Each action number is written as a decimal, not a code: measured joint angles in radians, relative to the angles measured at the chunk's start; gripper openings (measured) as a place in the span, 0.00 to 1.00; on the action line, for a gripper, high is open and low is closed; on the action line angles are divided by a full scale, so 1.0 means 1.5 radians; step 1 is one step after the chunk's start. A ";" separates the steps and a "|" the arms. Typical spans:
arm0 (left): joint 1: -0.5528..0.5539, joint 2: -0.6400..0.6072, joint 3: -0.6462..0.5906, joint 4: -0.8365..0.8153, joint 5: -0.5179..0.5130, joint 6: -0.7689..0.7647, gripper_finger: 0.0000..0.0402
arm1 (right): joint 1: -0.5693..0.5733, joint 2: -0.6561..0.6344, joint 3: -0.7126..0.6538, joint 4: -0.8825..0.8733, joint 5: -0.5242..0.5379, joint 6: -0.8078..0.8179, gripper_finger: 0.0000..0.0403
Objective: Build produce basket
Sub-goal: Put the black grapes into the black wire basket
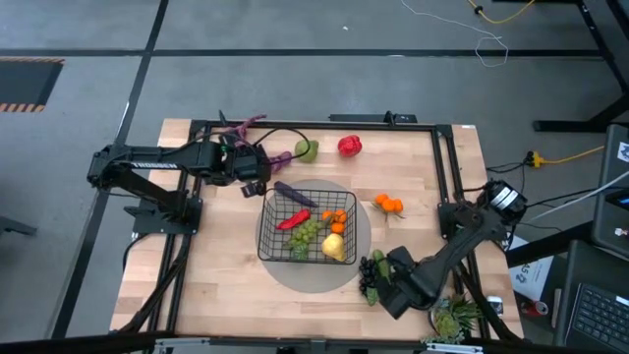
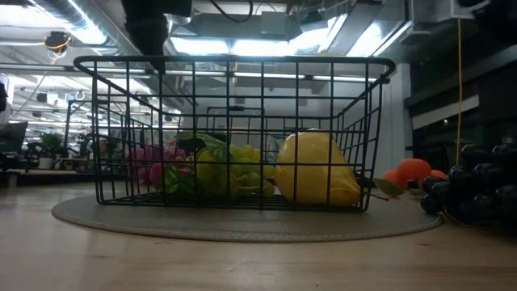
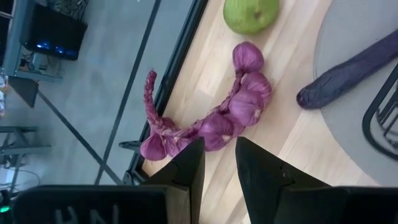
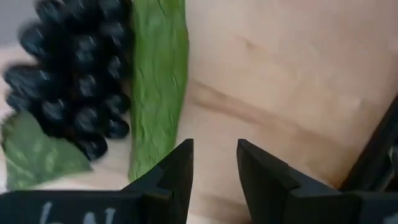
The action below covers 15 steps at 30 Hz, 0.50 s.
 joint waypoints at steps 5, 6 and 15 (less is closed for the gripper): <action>0.000 0.000 0.000 0.004 0.000 0.000 0.21 | -0.021 -0.001 0.000 0.006 0.043 -0.067 0.31; 0.000 0.000 0.000 0.004 0.000 0.000 0.21 | -0.024 -0.001 0.000 0.005 0.049 -0.085 0.31; 0.000 0.000 0.000 0.004 0.000 -0.003 0.21 | -0.047 -0.001 0.000 0.000 0.104 -0.156 0.34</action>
